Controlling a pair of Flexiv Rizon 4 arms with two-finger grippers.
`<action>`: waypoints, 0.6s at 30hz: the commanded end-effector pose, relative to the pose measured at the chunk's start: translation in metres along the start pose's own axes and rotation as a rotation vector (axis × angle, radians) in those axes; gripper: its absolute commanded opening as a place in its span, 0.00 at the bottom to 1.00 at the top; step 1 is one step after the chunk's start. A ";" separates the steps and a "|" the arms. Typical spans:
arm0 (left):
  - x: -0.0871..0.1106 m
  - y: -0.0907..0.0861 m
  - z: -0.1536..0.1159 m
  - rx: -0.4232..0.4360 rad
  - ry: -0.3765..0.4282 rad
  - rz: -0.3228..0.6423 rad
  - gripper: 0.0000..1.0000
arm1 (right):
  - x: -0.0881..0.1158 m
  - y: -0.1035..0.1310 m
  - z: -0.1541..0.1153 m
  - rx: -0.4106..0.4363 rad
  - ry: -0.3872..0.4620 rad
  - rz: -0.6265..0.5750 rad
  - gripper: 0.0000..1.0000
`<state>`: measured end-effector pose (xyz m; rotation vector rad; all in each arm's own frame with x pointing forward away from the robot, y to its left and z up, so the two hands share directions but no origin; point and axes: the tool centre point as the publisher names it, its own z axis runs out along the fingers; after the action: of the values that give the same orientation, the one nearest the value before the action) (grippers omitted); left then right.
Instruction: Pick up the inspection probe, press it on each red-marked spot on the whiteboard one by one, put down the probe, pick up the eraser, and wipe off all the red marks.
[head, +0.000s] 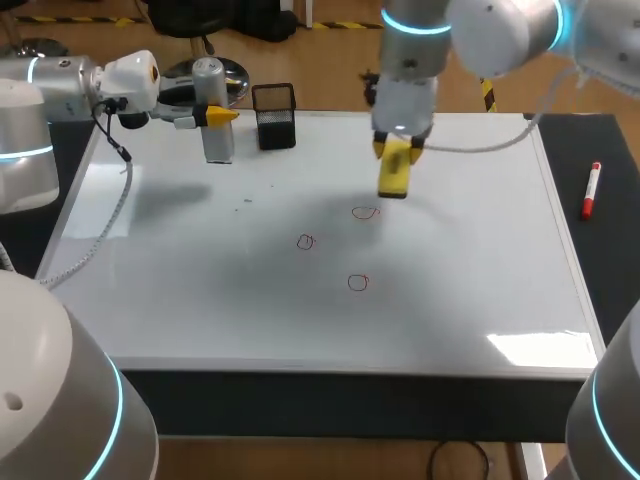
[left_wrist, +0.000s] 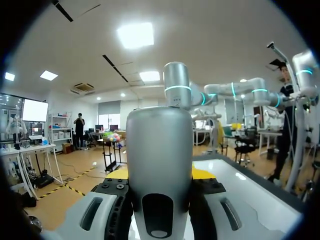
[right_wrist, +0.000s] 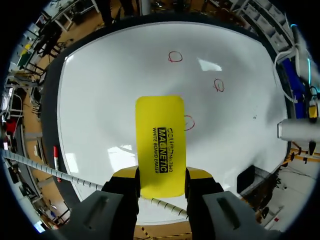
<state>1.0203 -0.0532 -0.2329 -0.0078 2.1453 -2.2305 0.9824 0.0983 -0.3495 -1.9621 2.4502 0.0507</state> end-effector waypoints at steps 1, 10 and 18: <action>0.000 -0.001 0.000 -0.001 0.001 0.000 0.00 | -0.022 0.013 0.002 0.013 0.006 -0.027 0.00; 0.000 -0.001 0.000 -0.001 0.001 0.000 0.00 | -0.071 0.051 0.007 0.011 -0.016 -0.128 0.00; 0.000 -0.001 0.000 -0.001 0.001 0.000 0.00 | -0.098 0.074 0.026 -0.026 -0.021 -0.184 0.00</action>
<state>1.0204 -0.0532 -0.2329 -0.0077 2.1452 -2.2306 0.9294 0.1991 -0.3632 -2.1548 2.2579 0.1124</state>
